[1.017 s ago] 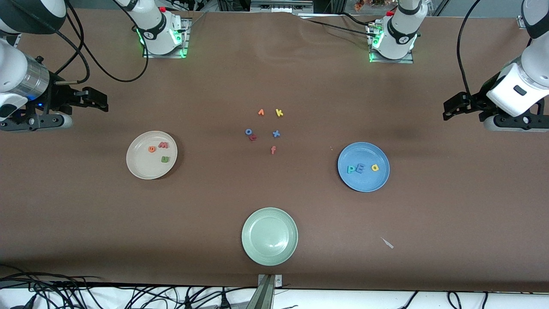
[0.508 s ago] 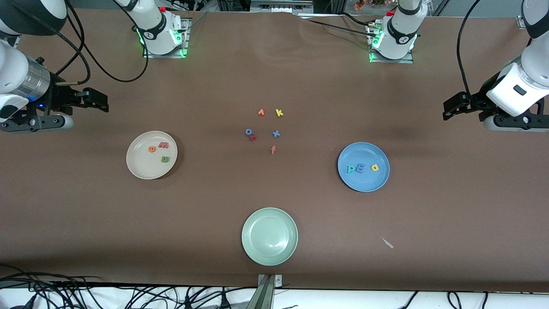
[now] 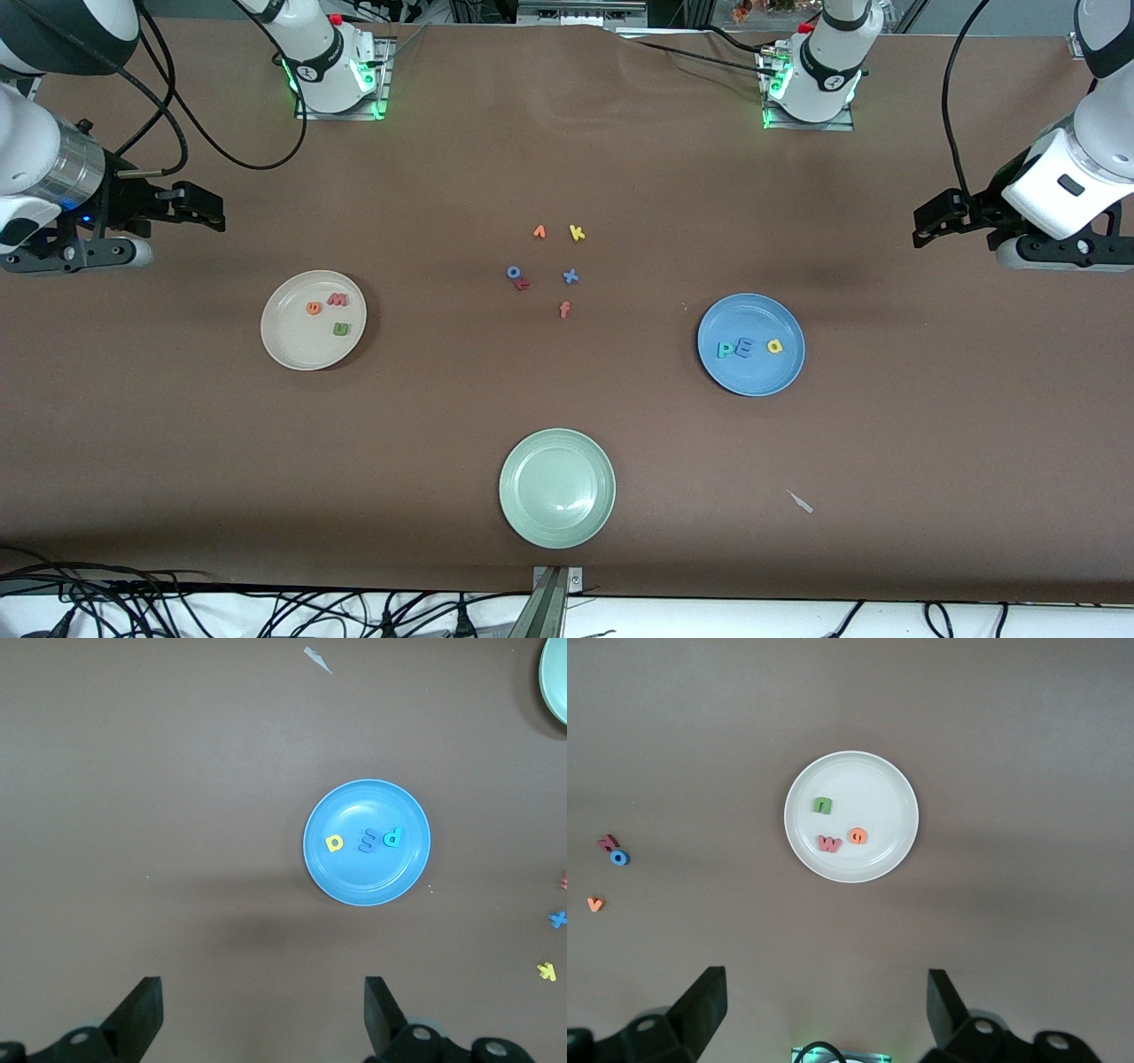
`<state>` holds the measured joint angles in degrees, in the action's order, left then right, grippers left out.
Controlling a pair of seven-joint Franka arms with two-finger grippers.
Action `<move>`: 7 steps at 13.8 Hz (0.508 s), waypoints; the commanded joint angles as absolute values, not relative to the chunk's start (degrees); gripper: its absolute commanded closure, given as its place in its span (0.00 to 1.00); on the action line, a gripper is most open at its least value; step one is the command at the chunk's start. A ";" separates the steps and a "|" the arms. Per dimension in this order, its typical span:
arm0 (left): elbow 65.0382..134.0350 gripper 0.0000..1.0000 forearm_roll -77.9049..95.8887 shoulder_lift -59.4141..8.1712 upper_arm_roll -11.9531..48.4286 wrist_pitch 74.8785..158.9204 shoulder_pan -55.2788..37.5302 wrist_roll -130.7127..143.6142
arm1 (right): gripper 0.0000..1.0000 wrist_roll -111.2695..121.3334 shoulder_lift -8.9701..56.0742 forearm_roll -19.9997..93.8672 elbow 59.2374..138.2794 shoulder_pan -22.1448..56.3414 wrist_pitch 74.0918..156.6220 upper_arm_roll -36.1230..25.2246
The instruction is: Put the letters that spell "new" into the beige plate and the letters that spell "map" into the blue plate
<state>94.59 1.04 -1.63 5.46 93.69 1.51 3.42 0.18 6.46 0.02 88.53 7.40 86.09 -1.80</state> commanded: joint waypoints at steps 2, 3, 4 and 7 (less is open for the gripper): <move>94.31 0.00 1.49 -0.88 6.15 92.72 2.29 3.25 | 0.00 1.49 6.50 0.18 88.24 7.03 85.08 -1.67; 94.31 0.00 1.49 -0.88 6.15 92.72 2.29 3.08 | 0.00 1.49 6.50 0.09 88.24 7.03 85.08 -1.67; 94.31 0.00 1.49 -0.88 6.15 92.72 2.29 3.08 | 0.00 1.49 6.50 0.17 88.24 7.03 85.08 -1.67; 94.31 0.00 1.49 -0.79 6.15 92.72 2.29 3.08 | 0.00 1.49 6.50 0.18 88.33 7.03 84.55 -1.67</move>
